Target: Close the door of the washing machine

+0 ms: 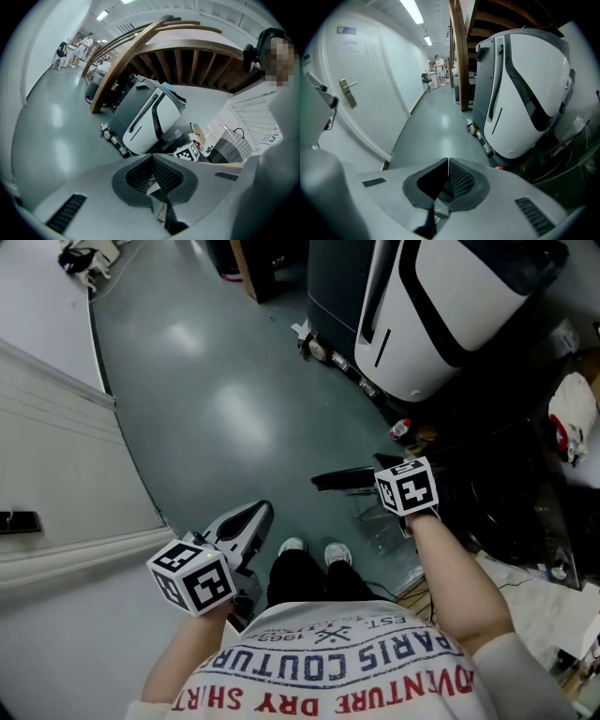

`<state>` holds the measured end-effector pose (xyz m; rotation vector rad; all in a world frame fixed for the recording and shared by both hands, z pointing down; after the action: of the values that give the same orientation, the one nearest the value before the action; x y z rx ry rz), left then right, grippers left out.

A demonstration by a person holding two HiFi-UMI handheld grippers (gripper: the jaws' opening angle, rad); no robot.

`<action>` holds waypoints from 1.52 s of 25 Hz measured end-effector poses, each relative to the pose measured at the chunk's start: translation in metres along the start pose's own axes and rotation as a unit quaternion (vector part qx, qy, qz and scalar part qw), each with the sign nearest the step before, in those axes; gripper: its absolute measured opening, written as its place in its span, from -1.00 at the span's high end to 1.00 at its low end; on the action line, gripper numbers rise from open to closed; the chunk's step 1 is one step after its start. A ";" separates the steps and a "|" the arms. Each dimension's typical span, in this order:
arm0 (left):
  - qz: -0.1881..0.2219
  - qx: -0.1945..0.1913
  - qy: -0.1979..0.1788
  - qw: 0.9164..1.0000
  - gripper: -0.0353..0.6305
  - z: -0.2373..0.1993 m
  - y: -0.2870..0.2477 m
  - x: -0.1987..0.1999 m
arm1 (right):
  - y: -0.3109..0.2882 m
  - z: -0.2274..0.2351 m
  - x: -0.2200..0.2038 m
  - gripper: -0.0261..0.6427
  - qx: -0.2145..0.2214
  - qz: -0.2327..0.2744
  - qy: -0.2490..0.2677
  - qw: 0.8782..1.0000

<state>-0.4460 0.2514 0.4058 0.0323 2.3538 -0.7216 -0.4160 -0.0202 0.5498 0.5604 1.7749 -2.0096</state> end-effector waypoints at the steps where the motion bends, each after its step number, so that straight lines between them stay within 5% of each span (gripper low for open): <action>1: -0.008 -0.004 -0.004 1.000 0.82 -0.003 0.000 0.004 | -0.002 0.000 -0.001 0.85 -0.011 -0.006 0.005 1.000; 19: -0.081 -0.050 -0.032 0.995 0.82 -0.052 -0.012 0.036 | -0.006 -0.003 -0.017 0.86 -0.099 -0.013 -0.041 0.994; 29: -0.116 -0.082 -0.059 0.988 0.82 -0.048 -0.024 0.036 | 0.009 -0.022 -0.047 0.85 -0.122 -0.032 -0.030 0.992; 38: -0.153 -0.112 -0.094 0.977 0.82 -0.032 -0.041 0.025 | 0.030 -0.030 -0.088 0.85 -0.143 -0.030 -0.073 0.987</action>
<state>-0.4933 0.2289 0.4309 -0.4852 2.2655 -0.5686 -0.3244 0.0092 0.5691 0.2660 1.9622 -1.7399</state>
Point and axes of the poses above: the fingertips, and each gripper's own axes: y backward along the fingers, z to its right, x out of its top, the point moved 5 cm from there along y, backward along the fingers
